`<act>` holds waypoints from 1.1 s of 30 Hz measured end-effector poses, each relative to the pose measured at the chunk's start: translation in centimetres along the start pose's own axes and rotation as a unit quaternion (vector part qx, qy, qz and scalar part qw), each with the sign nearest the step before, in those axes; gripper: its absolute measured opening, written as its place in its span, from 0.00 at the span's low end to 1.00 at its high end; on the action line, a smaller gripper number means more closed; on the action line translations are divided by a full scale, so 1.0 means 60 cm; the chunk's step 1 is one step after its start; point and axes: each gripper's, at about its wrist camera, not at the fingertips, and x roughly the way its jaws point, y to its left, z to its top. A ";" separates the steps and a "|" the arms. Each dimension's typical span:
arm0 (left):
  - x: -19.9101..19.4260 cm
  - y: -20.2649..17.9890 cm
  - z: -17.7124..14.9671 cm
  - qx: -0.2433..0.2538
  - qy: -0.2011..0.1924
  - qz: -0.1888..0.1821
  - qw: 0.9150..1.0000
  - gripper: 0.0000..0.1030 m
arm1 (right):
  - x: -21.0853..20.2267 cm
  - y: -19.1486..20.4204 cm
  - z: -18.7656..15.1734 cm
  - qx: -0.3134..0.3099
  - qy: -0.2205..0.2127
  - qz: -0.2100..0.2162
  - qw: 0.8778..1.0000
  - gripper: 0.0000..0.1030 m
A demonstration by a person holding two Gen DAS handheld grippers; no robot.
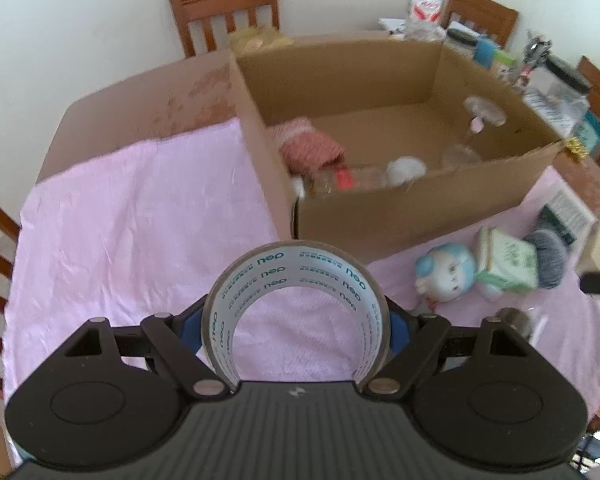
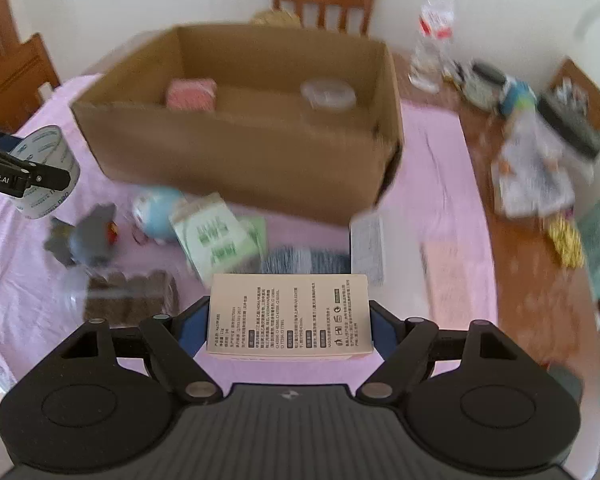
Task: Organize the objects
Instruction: 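Place the tape roll and card box into the cardboard box, open both tools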
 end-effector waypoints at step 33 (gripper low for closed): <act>0.117 -0.080 0.293 0.043 -0.051 -0.039 0.997 0.81 | 0.014 0.009 0.224 -0.075 -0.108 0.041 0.991 1.00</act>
